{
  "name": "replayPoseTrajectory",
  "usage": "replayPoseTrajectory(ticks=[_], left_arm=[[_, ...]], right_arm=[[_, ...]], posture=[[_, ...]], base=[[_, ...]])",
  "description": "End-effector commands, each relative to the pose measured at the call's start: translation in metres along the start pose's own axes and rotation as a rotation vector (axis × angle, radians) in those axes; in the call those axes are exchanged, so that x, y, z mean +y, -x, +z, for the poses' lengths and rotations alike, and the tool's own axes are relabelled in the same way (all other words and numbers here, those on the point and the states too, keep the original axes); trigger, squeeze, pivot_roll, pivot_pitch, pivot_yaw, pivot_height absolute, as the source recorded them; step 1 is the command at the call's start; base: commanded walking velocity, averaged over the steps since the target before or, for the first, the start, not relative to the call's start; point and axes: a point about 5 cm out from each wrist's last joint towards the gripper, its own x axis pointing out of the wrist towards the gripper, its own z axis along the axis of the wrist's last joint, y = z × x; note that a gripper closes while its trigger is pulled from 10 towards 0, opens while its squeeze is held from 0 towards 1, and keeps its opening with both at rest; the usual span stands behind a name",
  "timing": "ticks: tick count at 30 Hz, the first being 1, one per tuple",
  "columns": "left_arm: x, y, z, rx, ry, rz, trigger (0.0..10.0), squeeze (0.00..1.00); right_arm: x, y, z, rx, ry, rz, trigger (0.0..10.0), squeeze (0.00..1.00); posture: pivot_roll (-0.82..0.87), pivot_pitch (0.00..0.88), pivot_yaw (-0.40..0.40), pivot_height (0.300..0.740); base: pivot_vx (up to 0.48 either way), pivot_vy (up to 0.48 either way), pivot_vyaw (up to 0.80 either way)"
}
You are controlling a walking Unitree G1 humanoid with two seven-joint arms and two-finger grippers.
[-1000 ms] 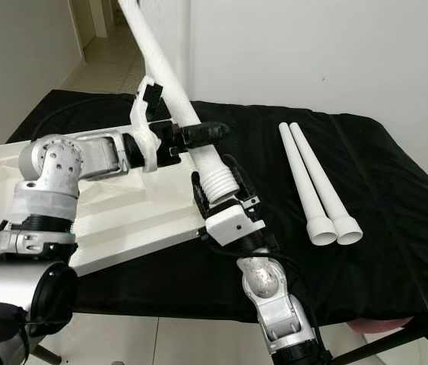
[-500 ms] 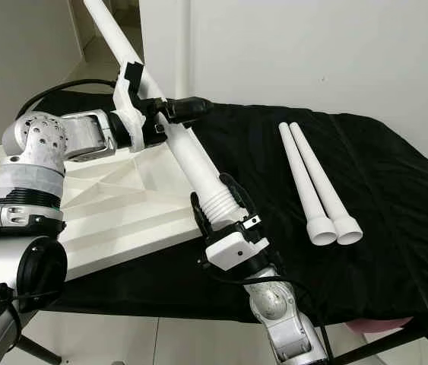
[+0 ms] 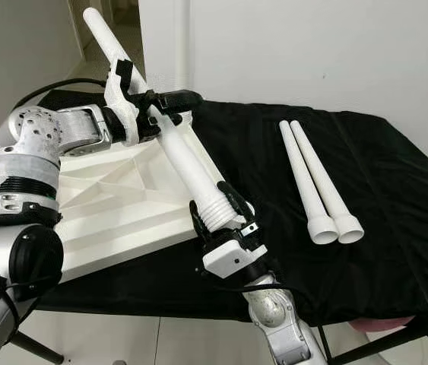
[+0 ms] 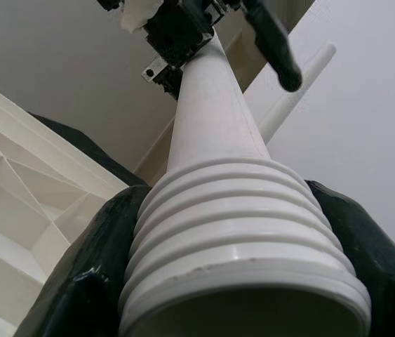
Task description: Building children table
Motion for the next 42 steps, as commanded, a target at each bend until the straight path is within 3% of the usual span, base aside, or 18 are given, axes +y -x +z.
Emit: replayPoseTrajectory(ticks=[1, 16, 17, 22, 23, 24, 25, 32, 40, 41, 42], left_arm=[[-0.005, 0.000, 0.011, -0.048, 0.004, -0.007, 0.0, 0.00], [-0.003, 0.002, 0.027, -0.138, 0.132, -0.020, 0.0, 0.00], [-0.003, 0.002, 0.028, -0.144, 0.137, -0.014, 0.0, 0.00], [-0.001, 0.002, 0.030, -0.149, 0.145, -0.001, 0.0, 0.00], [-0.001, 0.002, 0.031, -0.155, 0.152, 0.001, 0.0, 0.00], [0.000, 0.003, 0.032, -0.157, 0.157, 0.002, 9.1, 0.00], [0.000, 0.003, 0.034, -0.162, 0.164, 0.011, 10.0, 0.00], [0.002, 0.004, 0.038, -0.191, 0.174, 0.025, 10.0, 0.00], [0.005, 0.007, 0.045, -0.224, 0.112, 0.059, 10.0, 0.00], [0.005, 0.007, 0.046, -0.226, 0.078, 0.069, 10.0, 0.00], [0.005, 0.007, 0.046, -0.226, 0.078, 0.069, 10.0, 0.00]], right_arm=[[0.002, 0.003, -0.003, 0.018, 0.012, 0.013, 10.0, 0.00], [0.007, 0.000, -0.004, 0.028, -0.025, -0.018, 10.0, 0.00], [0.007, 0.000, -0.003, 0.027, -0.029, -0.019, 10.0, 0.12], [0.008, 0.000, -0.003, 0.026, -0.031, -0.021, 10.0, 0.12], [0.008, 0.000, -0.004, 0.027, -0.043, -0.023, 10.0, 1.00], [0.008, 0.001, -0.004, 0.030, -0.058, -0.024, 10.0, 1.00], [0.008, 0.002, -0.004, 0.033, -0.067, -0.028, 10.0, 1.00], [0.007, 0.005, -0.005, 0.041, -0.080, -0.035, 10.0, 1.00], [-0.001, 0.007, -0.010, 0.099, -0.109, -0.112, 10.0, 1.00], [-0.003, 0.006, -0.012, 0.116, -0.121, -0.128, 10.0, 0.87], [-0.003, 0.006, -0.012, 0.116, -0.121, -0.128, 10.0, 0.87]], posture=[[-0.06, 0.000, 0.012, 0.740], [-0.05, 0.000, 0.012, 0.740], [-0.05, 0.000, 0.014, 0.740], [-0.05, 0.000, 0.015, 0.740], [-0.05, 0.000, 0.019, 0.740], [-0.05, 0.000, 0.019, 0.740], [-0.05, 0.000, 0.022, 0.740], [-0.05, 0.000, 0.024, 0.740], [-0.06, 0.000, 0.025, 0.740], [-0.06, 0.000, 0.025, 0.740], [-0.06, 0.000, 0.025, 0.740]], base=[[0.000, 0.000, 0.00], [0.000, 0.000, 0.00], [0.000, 0.000, 0.00], [0.000, 0.000, 0.00], [0.000, 0.000, 0.00], [0.000, 0.000, 0.00], [0.000, 0.000, 0.00], [0.000, 0.000, 0.00], [0.000, 0.000, 0.00], [0.000, 0.000, 0.00], [0.000, 0.000, 0.00]])
